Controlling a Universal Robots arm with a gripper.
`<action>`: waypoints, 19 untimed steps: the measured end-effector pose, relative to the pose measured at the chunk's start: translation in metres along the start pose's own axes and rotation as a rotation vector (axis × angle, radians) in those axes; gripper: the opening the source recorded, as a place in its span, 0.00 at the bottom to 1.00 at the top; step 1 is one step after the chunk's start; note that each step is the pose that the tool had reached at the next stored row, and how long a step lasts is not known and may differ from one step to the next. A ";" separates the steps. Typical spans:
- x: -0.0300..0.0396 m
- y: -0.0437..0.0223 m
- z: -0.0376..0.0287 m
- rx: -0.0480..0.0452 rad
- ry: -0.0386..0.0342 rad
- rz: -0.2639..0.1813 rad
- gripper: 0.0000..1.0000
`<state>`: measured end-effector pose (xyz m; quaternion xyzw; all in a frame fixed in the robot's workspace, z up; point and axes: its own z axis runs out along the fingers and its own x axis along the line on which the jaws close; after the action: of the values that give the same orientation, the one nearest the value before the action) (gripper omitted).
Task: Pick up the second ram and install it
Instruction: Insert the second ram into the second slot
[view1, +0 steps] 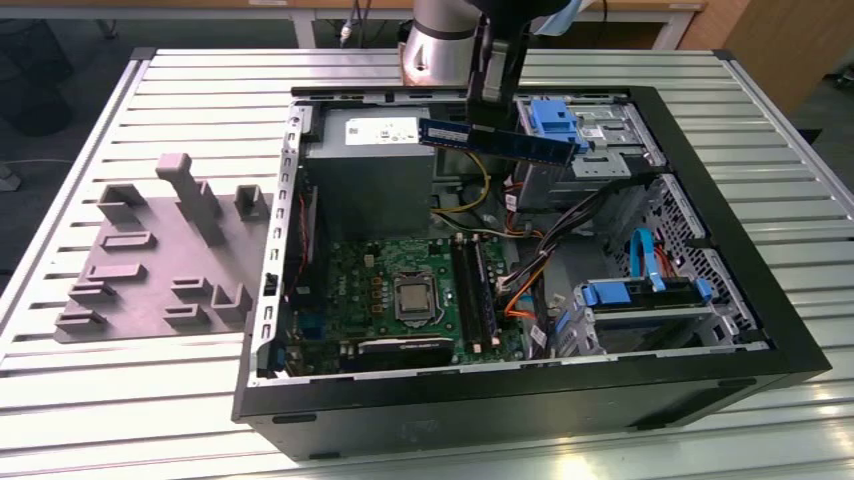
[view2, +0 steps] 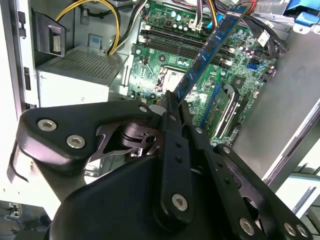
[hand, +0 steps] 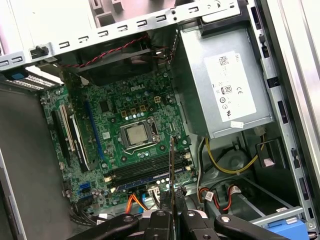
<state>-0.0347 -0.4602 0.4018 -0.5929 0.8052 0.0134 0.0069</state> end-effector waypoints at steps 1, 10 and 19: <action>0.0000 0.0000 0.0001 0.0000 -0.0001 0.002 0.14; 0.0000 0.0000 0.0006 0.0004 -0.0002 0.015 0.14; 0.0000 -0.0001 0.0010 0.0006 -0.0003 0.024 0.14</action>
<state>-0.0345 -0.4602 0.4008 -0.5833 0.8121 0.0133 0.0070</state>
